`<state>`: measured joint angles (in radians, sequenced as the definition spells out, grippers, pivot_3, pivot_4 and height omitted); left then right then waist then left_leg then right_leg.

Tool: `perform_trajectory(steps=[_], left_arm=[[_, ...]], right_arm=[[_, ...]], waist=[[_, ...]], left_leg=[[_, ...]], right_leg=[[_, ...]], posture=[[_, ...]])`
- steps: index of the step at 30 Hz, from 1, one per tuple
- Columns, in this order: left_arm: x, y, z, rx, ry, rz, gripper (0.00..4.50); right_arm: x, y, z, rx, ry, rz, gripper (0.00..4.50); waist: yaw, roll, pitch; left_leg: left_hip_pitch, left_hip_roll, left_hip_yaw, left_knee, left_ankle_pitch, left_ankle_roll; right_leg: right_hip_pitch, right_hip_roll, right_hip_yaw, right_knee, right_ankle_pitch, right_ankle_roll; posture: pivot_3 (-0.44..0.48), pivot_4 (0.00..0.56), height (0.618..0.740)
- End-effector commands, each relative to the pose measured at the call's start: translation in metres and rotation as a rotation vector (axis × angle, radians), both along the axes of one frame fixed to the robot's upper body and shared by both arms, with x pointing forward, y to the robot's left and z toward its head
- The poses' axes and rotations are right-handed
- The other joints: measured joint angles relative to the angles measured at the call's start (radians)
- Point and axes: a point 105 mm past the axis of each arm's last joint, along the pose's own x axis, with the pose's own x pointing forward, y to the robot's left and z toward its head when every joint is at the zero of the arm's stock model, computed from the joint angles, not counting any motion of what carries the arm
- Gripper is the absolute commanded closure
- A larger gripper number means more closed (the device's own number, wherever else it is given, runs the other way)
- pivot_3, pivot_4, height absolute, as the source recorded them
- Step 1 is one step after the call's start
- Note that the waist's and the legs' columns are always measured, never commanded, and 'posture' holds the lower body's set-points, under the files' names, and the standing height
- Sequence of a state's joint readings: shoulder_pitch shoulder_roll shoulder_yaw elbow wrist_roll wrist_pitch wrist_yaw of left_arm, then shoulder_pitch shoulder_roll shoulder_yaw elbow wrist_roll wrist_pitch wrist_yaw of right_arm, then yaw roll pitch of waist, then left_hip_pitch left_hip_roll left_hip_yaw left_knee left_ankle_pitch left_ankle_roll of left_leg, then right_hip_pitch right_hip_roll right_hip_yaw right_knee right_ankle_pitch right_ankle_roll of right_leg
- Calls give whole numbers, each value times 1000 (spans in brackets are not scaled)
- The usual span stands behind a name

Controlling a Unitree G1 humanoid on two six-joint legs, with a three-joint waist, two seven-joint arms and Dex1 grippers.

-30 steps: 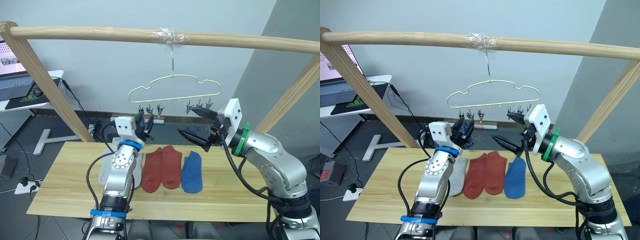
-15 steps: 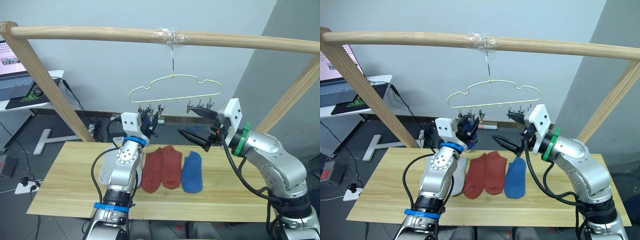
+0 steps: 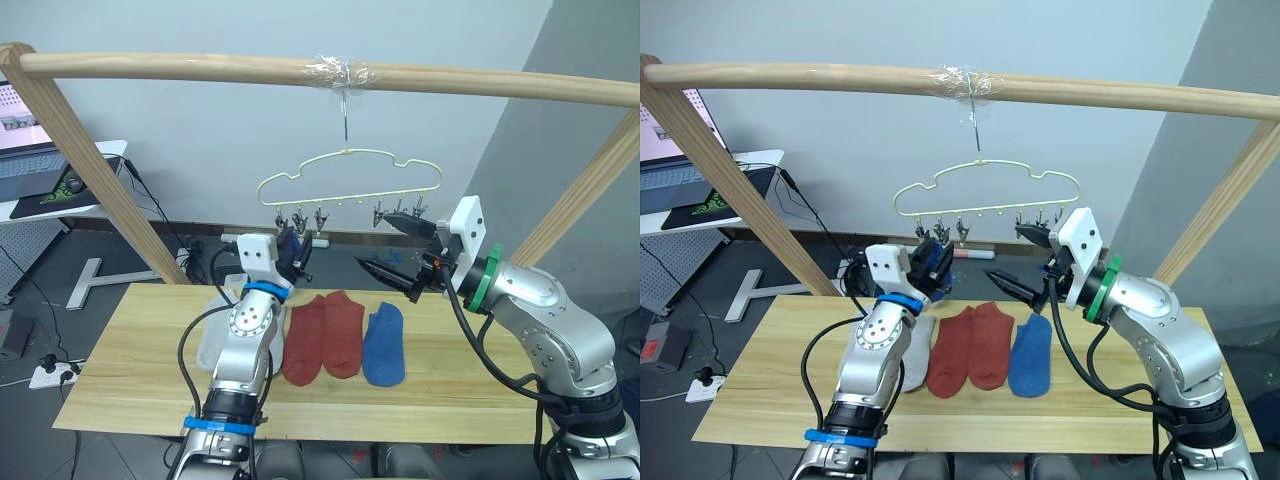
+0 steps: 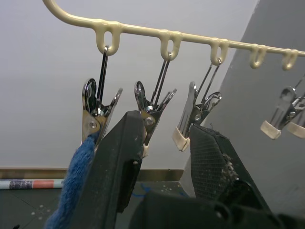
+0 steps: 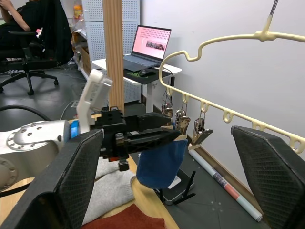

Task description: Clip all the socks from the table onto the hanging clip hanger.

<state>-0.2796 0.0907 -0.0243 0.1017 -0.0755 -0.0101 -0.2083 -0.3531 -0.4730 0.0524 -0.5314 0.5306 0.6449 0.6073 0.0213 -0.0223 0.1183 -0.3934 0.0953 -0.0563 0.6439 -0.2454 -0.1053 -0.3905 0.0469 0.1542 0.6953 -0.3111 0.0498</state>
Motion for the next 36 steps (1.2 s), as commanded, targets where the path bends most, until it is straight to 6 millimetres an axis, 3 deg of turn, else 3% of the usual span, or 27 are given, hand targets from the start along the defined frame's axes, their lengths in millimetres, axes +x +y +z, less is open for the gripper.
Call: perform_trajectory(steps=[1,15,36], left_arm=[[1,0,16,-17,-48,3,2631],[29,-3,31,-10,-88,18,2631],[28,-1,32,4,-102,22,2631]], right_arm=[[-4,-2,14,12,-56,-1,0],[-2,-4,16,12,-54,-12,0],[-1,-5,17,18,-55,-16,0]], waist=[[0,0,0],[-1,0,0],[-1,0,0]], left_leg=[[0,0,0,0,0,0],[0,0,0,-2,0,0],[-2,0,0,-2,0,0]], right_leg=[[0,0,0,0,0,0],[0,0,0,-3,0,0],[0,0,0,-7,0,0]], posture=[[61,91,740],[45,98,740],[50,102,740]])
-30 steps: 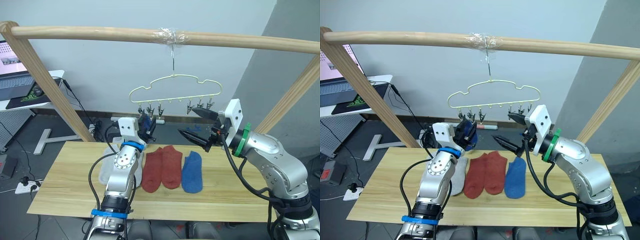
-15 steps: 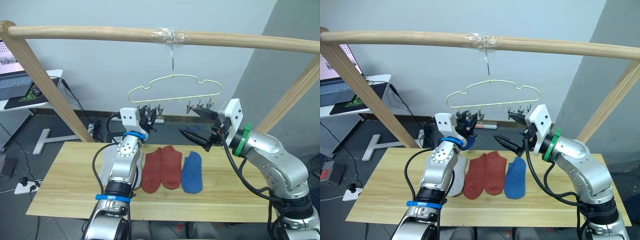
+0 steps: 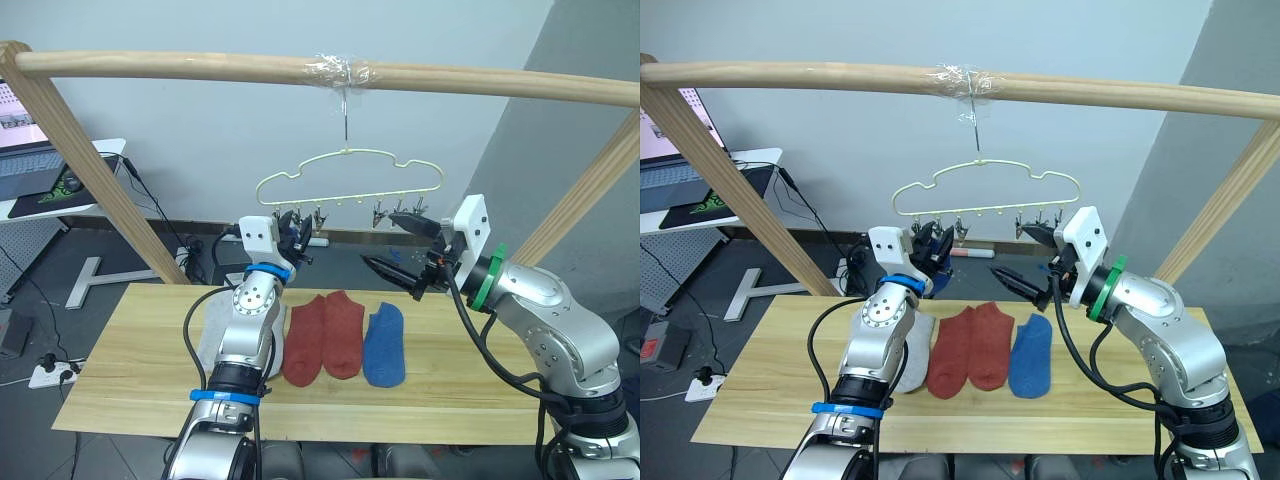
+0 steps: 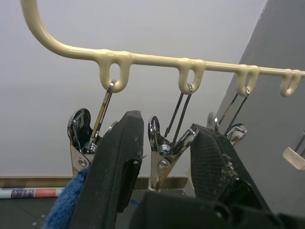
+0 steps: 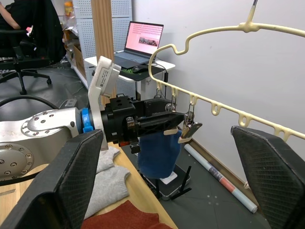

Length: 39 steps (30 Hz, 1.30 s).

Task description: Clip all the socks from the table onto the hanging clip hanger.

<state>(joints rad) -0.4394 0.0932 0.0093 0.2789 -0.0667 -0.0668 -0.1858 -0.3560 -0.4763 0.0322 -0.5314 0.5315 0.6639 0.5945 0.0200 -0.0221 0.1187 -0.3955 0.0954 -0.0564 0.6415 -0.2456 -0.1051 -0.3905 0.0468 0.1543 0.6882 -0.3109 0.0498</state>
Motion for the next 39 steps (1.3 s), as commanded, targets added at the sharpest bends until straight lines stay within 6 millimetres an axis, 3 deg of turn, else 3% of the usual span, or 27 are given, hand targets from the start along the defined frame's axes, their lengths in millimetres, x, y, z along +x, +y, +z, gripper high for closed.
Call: perform_trajectory(steps=[1,2,6,10,15,18,20,23,25,29,36,39], left_arm=[[0,-2,17,1,-68,-8,2631],[0,-2,17,0,-72,-9,2631],[-2,-3,19,-3,-83,-14,3673],[-2,-2,20,-6,-89,-19,4413],[-3,-1,19,-4,-83,-22,4481],[-4,1,18,2,-77,-14,4481],[-4,5,17,4,-74,-4,4481],[-5,9,16,7,-68,3,4481],[-5,9,15,7,-65,1,4481],[-6,7,13,10,-51,-7,4481],[-7,6,14,8,-53,-8,4481],[-7,6,14,9,-51,-7,4481]], right_arm=[[-4,1,15,18,-60,14,0],[-4,1,15,18,-60,14,0],[-5,1,15,20,-57,14,0],[-5,1,13,20,-52,15,0],[-3,0,6,4,-32,-3,0],[11,-9,-32,-134,41,-125,0],[20,-18,-69,-187,140,-231,0],[25,-22,-124,-256,289,-327,0],[24,-20,-147,-300,335,-337,0],[28,-12,-173,-199,476,-400,0],[37,-12,-225,-267,601,-519,0],[38,-19,-236,-339,574,-536,0]], waist=[[0,0,0],[0,0,0],[0,0,0],[0,0,0],[0,0,0],[0,0,0],[0,0,0],[0,0,0],[0,0,0],[-1,0,0],[1,0,0],[1,0,0]], left_leg=[[0,0,0,0,0,0],[0,0,0,0,0,0],[0,0,0,0,0,0],[0,0,0,0,0,0],[0,0,0,0,0,0],[0,0,0,0,0,0],[0,0,0,0,0,0],[1,0,0,-1,0,0],[1,0,0,-1,0,0],[1,0,0,-1,0,0],[1,0,0,0,0,0],[1,0,0,-1,0,0]], right_leg=[[0,0,0,0,0,0],[0,0,0,0,0,0],[0,0,0,0,0,0],[0,0,0,0,0,0],[0,0,0,0,0,0],[0,0,0,-1,0,0],[0,0,0,-1,0,0],[0,0,0,-1,0,0],[0,0,0,-1,0,0],[0,0,0,0,0,0],[0,0,0,0,0,1],[0,0,0,0,0,1]], posture=[[50,102,740],[50,102,740],[49,101,740],[52,98,740],[59,94,740],[59,94,740],[59,94,740],[59,94,740],[59,94,740],[79,85,740],[87,84,740],[97,90,740]])
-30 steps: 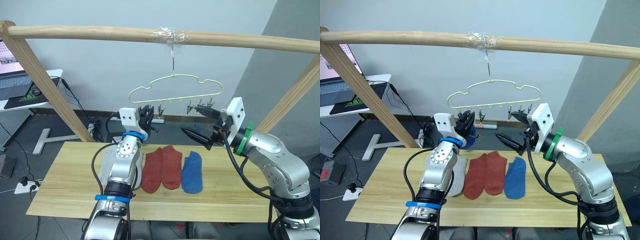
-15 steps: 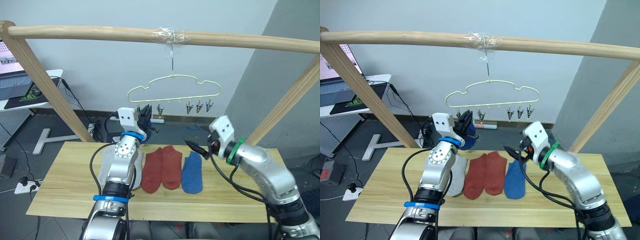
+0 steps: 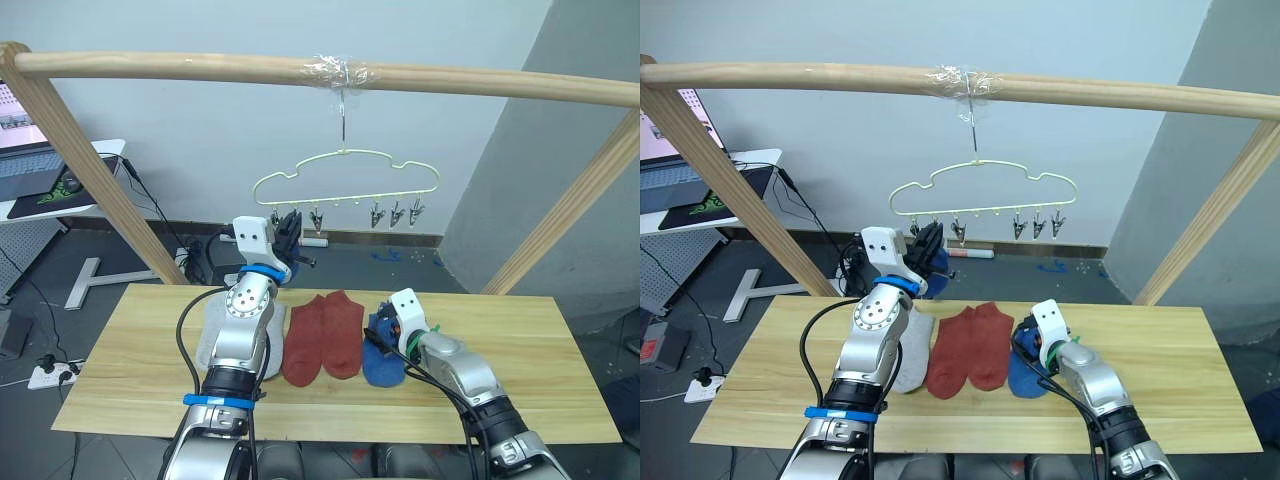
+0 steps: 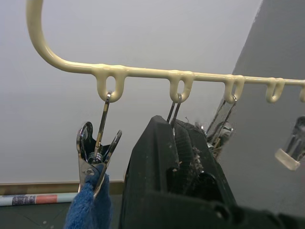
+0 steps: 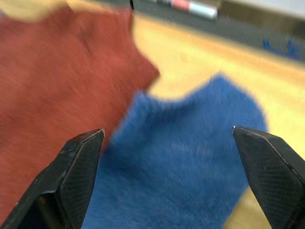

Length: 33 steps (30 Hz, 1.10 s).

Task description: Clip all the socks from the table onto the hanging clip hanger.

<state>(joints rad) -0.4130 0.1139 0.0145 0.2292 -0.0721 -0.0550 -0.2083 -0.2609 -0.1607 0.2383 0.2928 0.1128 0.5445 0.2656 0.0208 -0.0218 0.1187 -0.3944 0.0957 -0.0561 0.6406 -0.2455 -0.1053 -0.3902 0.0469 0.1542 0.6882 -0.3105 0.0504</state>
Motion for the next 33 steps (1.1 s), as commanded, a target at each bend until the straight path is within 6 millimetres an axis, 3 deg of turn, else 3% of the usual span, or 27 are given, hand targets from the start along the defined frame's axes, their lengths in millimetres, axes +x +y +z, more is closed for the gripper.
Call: perform_trajectory(steps=[1,4,8,16,18,20,25,27,31,33], left_arm=[[-2,1,11,-5,-38,1,4481],[-3,3,10,-5,-36,8,4481],[-3,3,10,-4,-33,10,4500],[-2,2,11,-6,-30,8,4500],[-2,2,7,-22,-1,-12,4500],[-1,2,3,-61,39,-36,4500],[4,12,-13,-352,254,-82,4500],[4,14,-18,-495,345,-114,4500],[4,13,-14,-696,440,-180,4500],[2,10,-9,-814,483,-231,4500]], right_arm=[[8,-10,-2,-64,-44,-16,0],[5,-16,-9,-74,-23,-24,0],[1,-17,-14,-84,-10,-4,795],[-5,-25,-18,-122,-25,55,3708],[-5,-29,-6,-201,-119,167,4400],[-6,-26,9,-261,-224,288,4461],[-10,-1,69,-276,-556,522,4461],[-14,8,88,-359,-700,632,4461],[-12,20,108,-422,-857,668,4461],[-6,35,128,-425,-985,652,4461]], waist=[[0,0,0],[1,0,0],[1,0,0],[1,0,0],[1,0,0],[3,0,0],[-12,1,1],[-22,1,0],[-25,1,0],[-26,1,0]], left_leg=[[0,0,0,0,0,0],[0,0,0,0,0,0],[0,0,0,0,0,0],[1,0,0,0,0,0],[1,0,0,0,0,0],[1,0,0,0,0,0],[2,0,0,0,0,0],[4,0,0,-1,0,0],[5,0,0,-1,0,0],[6,0,0,0,0,0]], right_leg=[[0,0,0,0,0,0],[0,0,0,0,0,0],[0,0,0,0,0,0],[1,0,0,0,0,0],[1,0,0,0,0,1],[1,0,0,0,-1,3],[1,0,1,0,-2,4],[2,1,1,1,-2,4],[3,1,1,1,-3,5],[4,1,1,1,-3,5]], posture=[[97,90,740],[97,90,740],[103,95,740],[107,101,740],[107,101,740],[107,101,740],[106,109,740],[106,109,740],[101,112,740],[101,112,740]])
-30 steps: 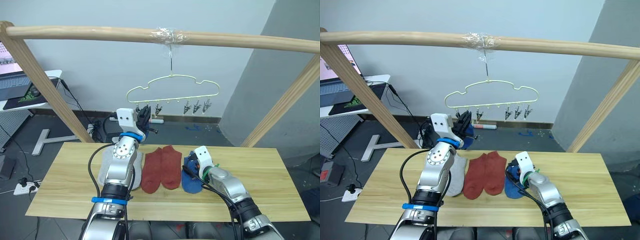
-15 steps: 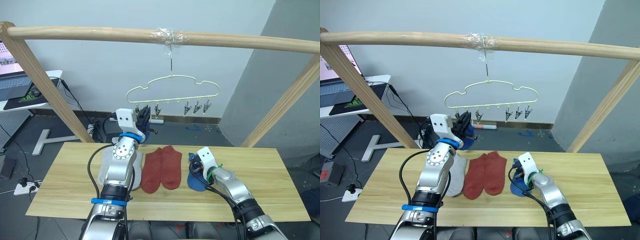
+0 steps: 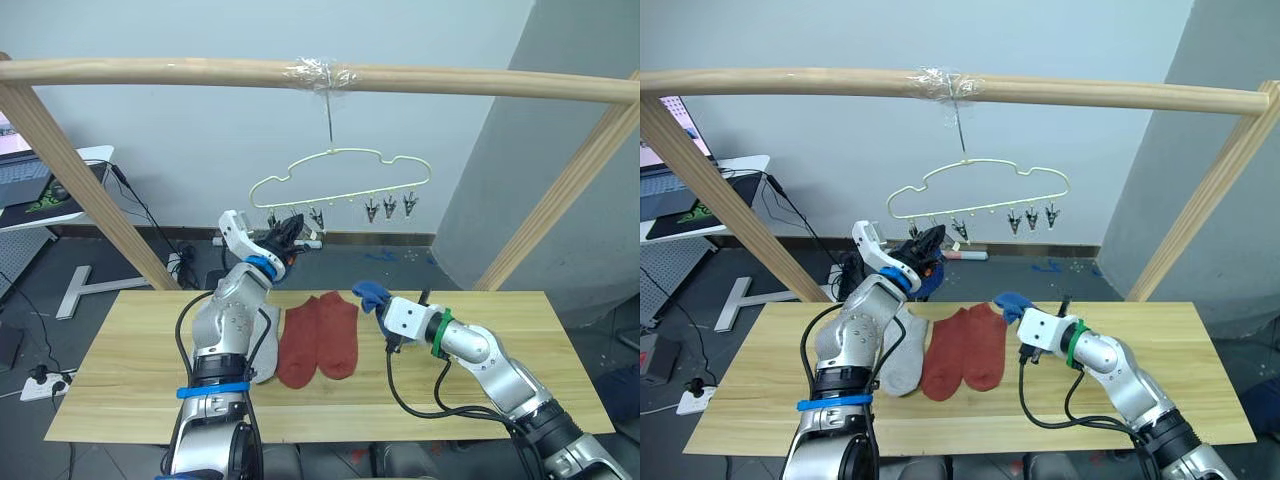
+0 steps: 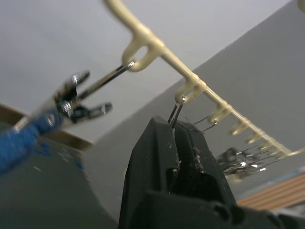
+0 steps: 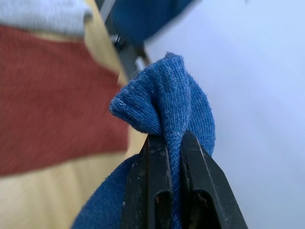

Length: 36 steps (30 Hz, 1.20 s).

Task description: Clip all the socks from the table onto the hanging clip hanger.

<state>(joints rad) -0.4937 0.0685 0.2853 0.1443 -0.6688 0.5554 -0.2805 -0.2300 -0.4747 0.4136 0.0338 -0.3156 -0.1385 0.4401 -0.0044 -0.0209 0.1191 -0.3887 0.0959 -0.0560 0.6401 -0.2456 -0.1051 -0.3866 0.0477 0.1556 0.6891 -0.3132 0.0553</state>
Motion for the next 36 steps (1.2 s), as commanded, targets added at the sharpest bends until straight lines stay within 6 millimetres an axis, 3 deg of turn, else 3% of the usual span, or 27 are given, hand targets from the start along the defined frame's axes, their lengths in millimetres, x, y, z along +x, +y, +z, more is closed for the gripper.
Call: perform_trajectory(steps=[1,10,21,28,36], left_arm=[[-3,1,-7,-181,130,-41,4500],[-18,-16,7,-278,140,-178,4500],[-20,-18,12,-298,138,-189,4500],[-17,-17,14,-300,131,-187,4500],[-21,-19,13,-292,133,-217,4500]], right_arm=[[8,25,42,60,-222,51,4461],[25,49,70,193,-282,41,4461],[26,55,66,226,-229,63,4461],[17,56,54,251,-152,78,4461],[25,56,69,305,-172,51,4461]], waist=[[-1,0,0],[6,0,0],[6,-1,1],[7,-1,1],[6,-1,1]], left_leg=[[0,0,0,0,0,0],[0,0,0,-1,0,0],[0,0,0,-1,0,0],[-1,0,0,-3,0,0],[-1,0,0,-7,0,-1]], right_leg=[[0,0,0,0,0,0],[0,0,0,-1,3,-5],[-1,0,0,-1,3,-5],[-1,0,0,-3,3,-5],[-1,0,-1,-7,3,-5]], posture=[[101,112,740],[101,112,740],[107,115,740],[105,116,740],[101,116,740]])
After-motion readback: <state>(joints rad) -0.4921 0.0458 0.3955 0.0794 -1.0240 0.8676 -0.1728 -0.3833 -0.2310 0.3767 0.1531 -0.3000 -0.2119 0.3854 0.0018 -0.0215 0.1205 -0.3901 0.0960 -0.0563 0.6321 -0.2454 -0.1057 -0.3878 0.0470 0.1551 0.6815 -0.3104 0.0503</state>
